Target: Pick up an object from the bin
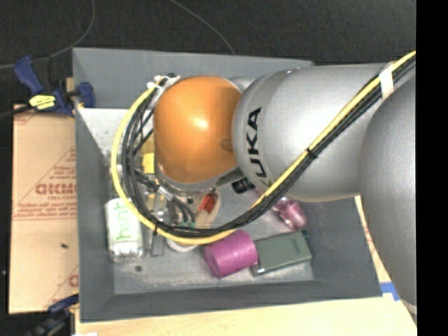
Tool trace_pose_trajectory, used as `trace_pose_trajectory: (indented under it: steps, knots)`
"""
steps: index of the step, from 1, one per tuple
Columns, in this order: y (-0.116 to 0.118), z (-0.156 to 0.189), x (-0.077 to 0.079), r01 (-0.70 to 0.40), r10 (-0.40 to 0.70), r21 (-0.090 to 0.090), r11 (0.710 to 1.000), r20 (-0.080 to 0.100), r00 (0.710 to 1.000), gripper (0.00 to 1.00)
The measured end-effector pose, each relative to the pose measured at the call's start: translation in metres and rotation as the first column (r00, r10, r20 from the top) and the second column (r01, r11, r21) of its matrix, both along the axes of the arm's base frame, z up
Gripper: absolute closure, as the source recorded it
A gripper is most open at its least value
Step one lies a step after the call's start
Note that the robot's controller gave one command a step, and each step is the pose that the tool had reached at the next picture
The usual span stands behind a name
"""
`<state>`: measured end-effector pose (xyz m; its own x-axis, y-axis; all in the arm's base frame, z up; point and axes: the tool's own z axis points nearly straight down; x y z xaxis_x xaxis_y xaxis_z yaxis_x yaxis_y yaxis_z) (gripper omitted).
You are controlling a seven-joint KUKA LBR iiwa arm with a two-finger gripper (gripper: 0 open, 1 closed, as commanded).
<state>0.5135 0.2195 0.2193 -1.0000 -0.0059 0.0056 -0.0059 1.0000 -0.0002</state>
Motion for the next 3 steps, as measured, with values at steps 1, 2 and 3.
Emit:
trace_pose_trajectory:
  steps: [1, 2, 3]
  knots:
    - [-0.001, 0.005, 0.002, 0.006, -0.006, 0.002, 1.0, 0.008, 1.0, 0.0]
    - [-0.043, -0.071, 0.06, -0.242, 0.242, 0.0, 0.97, 0.008, 0.97, 0.0]
    - [-0.055, -0.057, 0.099, -0.287, 0.287, 0.001, 0.958, 0.015, 0.958, 0.0]
